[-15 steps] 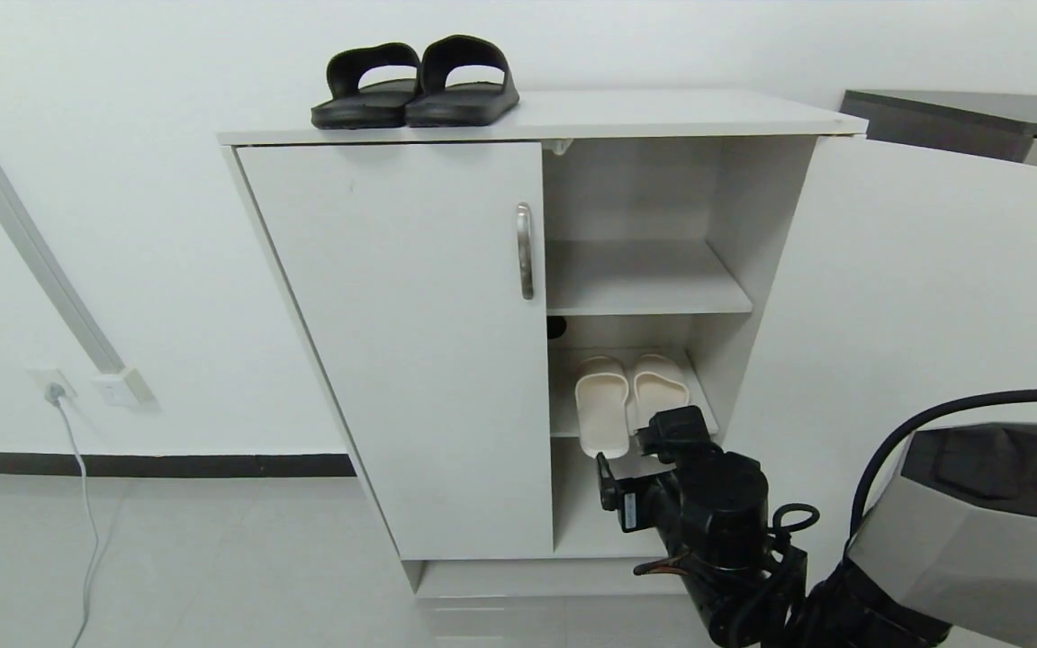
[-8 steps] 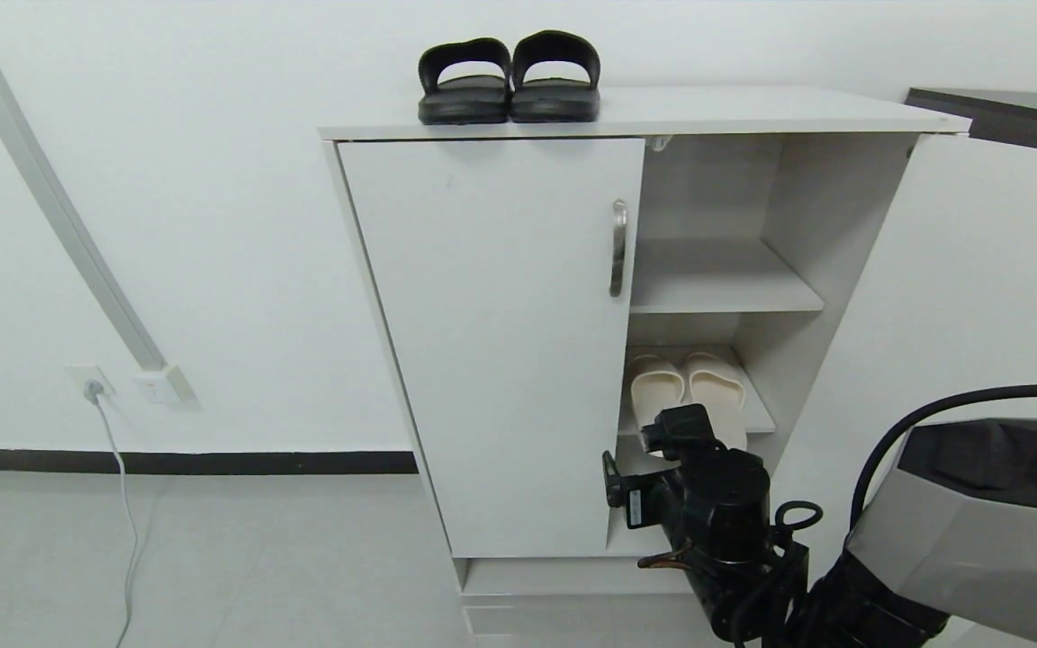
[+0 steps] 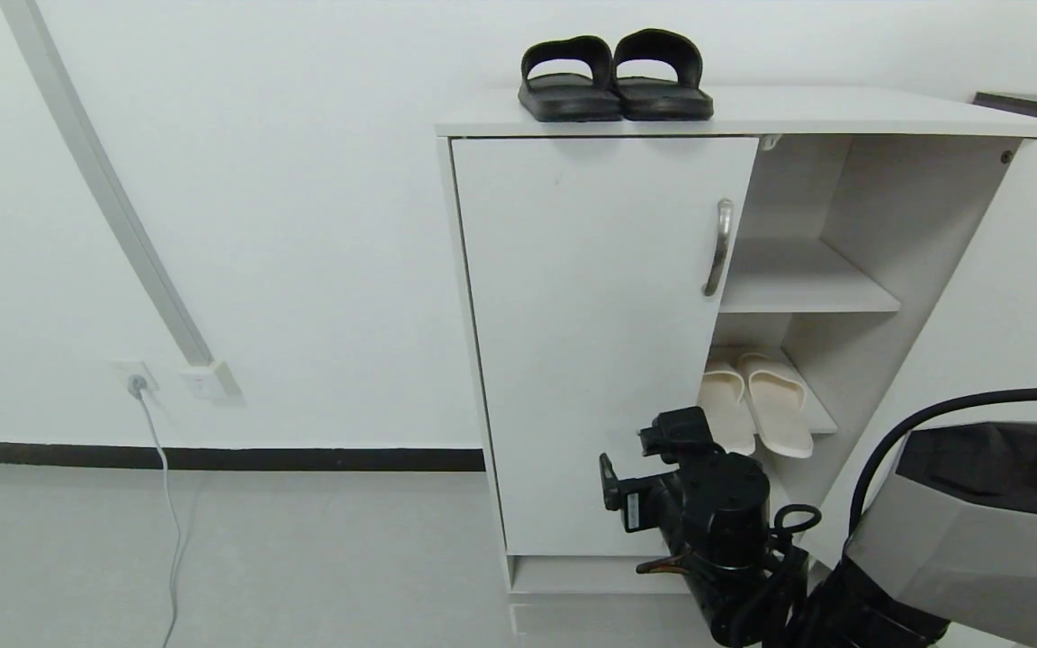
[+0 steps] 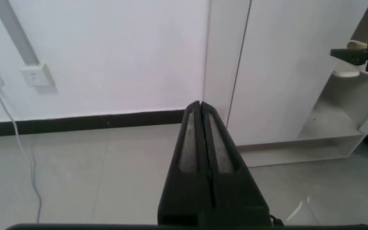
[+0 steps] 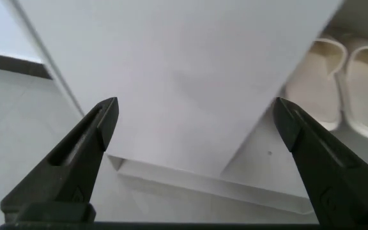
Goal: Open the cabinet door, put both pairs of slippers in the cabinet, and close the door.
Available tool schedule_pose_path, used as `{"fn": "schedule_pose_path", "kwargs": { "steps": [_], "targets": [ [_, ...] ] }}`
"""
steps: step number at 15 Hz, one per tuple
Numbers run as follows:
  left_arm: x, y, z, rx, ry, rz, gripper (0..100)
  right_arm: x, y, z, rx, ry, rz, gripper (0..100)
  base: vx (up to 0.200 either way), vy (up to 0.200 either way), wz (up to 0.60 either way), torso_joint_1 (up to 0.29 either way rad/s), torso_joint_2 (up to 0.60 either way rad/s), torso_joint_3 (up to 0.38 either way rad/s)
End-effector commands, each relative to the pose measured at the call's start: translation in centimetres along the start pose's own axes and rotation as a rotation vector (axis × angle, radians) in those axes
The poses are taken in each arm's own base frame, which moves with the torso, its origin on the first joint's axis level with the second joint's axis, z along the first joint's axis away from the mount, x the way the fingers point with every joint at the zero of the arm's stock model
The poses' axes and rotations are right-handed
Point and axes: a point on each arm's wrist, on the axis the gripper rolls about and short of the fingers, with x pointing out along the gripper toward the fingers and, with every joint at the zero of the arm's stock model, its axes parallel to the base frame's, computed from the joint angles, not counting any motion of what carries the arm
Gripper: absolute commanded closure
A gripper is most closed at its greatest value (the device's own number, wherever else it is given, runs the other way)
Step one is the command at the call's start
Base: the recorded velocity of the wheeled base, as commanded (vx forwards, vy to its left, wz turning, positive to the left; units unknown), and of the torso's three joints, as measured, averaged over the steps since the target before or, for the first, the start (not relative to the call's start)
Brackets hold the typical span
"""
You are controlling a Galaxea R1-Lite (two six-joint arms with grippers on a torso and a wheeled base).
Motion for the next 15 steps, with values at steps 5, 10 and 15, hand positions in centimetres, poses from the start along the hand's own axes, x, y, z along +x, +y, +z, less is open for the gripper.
{"fn": "schedule_pose_path", "kwargs": {
  "steps": [5, 10, 15],
  "targets": [
    [0.0, 0.0, 0.0, 0.0, 0.001, 0.001, 100, 0.1, -0.2, -0.1, -0.001, 0.002, -0.004, 0, 0.0, 0.0, 0.0, 0.0, 0.0, 0.0],
    [0.0, 0.0, 0.0, 0.0, 0.001, 0.001, 100, 0.3, -1.0, -0.2, 0.002, -0.002, -0.014, 0, 0.0, 0.0, 0.0, 0.0, 0.0, 0.0],
    [0.0, 0.0, 0.0, 0.0, 0.001, 0.001, 100, 0.6, -1.2, -1.0, -0.022, -0.003, -0.005, 0, 0.0, 0.0, 0.0, 0.0, 0.0, 0.0]
  ]
}}
